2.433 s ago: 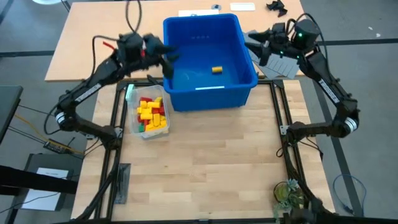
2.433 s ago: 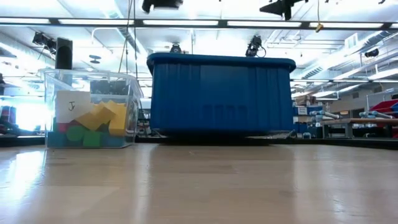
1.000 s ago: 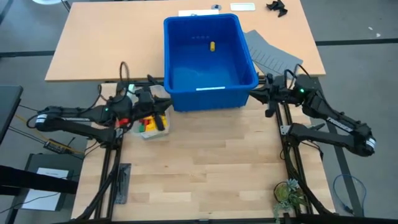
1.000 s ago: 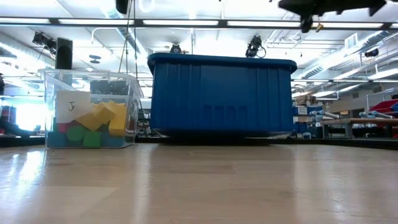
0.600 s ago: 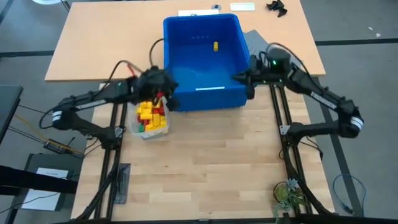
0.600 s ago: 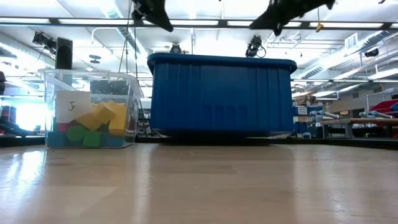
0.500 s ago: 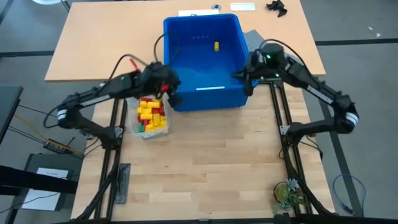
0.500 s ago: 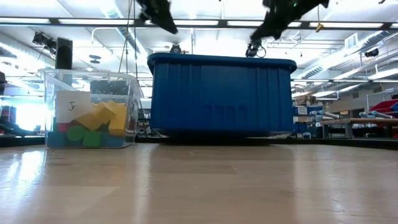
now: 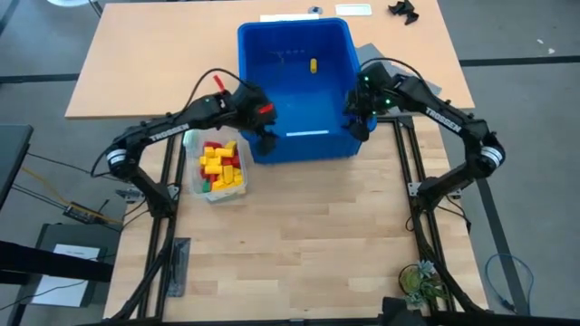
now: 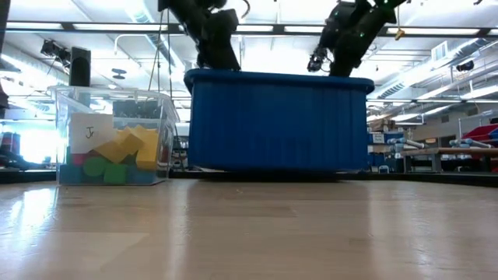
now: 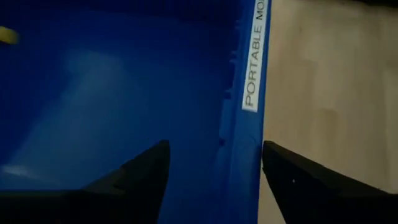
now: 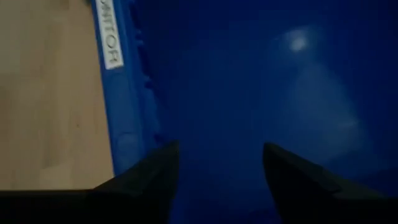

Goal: Sort blocks
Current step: Put the yellow block into the transparent bin

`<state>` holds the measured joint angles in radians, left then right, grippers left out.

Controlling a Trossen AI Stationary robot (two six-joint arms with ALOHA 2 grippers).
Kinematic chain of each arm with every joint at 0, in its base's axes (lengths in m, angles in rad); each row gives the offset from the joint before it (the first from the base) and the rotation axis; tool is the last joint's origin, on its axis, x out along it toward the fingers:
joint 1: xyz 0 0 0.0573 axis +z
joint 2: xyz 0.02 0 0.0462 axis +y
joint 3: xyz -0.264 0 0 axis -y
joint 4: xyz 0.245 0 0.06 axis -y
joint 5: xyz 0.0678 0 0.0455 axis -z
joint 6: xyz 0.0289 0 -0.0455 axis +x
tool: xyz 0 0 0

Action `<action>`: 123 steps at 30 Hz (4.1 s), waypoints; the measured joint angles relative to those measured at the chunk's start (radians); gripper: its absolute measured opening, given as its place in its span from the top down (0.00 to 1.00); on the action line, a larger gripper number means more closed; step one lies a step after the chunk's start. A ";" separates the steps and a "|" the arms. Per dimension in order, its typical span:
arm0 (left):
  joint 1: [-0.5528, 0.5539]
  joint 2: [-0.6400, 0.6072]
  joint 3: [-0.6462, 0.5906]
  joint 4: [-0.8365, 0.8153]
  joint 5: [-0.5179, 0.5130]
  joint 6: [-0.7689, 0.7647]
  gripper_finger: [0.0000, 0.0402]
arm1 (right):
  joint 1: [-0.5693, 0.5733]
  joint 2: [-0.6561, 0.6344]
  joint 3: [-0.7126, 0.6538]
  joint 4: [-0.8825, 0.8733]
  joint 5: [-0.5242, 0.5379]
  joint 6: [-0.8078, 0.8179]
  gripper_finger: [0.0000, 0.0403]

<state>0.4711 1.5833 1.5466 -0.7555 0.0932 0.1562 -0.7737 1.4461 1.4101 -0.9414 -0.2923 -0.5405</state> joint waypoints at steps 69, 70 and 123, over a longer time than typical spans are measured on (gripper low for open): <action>-0.272 0.154 0.019 0.080 -0.020 -0.084 0.38 | -0.011 0.210 0.157 0.271 0.378 0.432 0.44; -0.280 0.155 0.018 0.090 -0.007 -0.088 0.38 | -0.018 0.231 0.157 0.286 0.385 0.437 0.44; -0.348 0.185 0.139 0.140 -0.252 -0.003 0.38 | -0.114 0.631 0.157 0.531 0.907 -0.515 0.44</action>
<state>0.1232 1.7682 1.6855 -0.6153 -0.1589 0.1530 -0.8880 2.0767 1.5673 -0.4099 0.6147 -1.0560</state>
